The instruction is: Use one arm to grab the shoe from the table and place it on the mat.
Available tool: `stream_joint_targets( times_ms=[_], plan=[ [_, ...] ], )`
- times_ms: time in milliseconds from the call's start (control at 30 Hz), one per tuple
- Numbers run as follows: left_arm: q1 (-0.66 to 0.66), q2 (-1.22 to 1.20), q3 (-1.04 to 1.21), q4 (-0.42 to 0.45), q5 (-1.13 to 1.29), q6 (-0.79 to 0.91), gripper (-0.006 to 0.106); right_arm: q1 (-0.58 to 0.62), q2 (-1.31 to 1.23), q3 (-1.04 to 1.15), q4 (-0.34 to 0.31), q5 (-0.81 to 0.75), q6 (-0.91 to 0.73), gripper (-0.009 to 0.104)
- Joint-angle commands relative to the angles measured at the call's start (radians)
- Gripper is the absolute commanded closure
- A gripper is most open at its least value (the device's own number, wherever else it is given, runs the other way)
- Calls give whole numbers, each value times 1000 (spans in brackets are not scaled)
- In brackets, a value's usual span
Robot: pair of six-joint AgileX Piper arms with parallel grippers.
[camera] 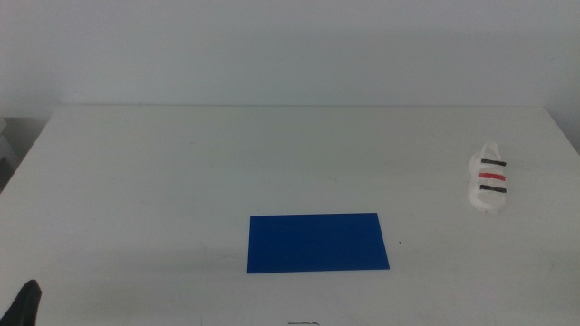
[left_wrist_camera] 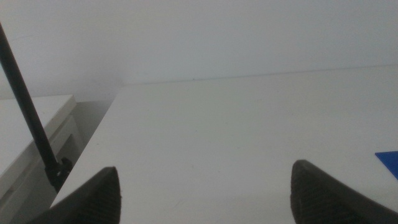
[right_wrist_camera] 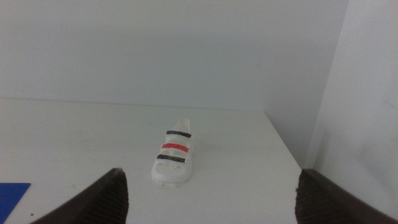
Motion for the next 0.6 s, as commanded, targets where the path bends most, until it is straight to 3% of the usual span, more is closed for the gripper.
stream_joint_targets(
  times_ms=[0, 200, 433, 567],
  plan=[
    [-2, -19, -3, -9, -83, -15, 7, -6, -23, -17, -14, -80, 1, 20],
    [-2, -19, -3, -9, -83, -15, 7, -6, -13, -25, -9, -75, 12, 20],
    [-2, -19, -3, -9, -83, -15, 7, -6, 312, -225, 62, -73, 84, 20],
    [-2, -19, -3, -9, -83, -15, 7, -6, 564, -436, 146, 0, 176, 20]
  ],
)
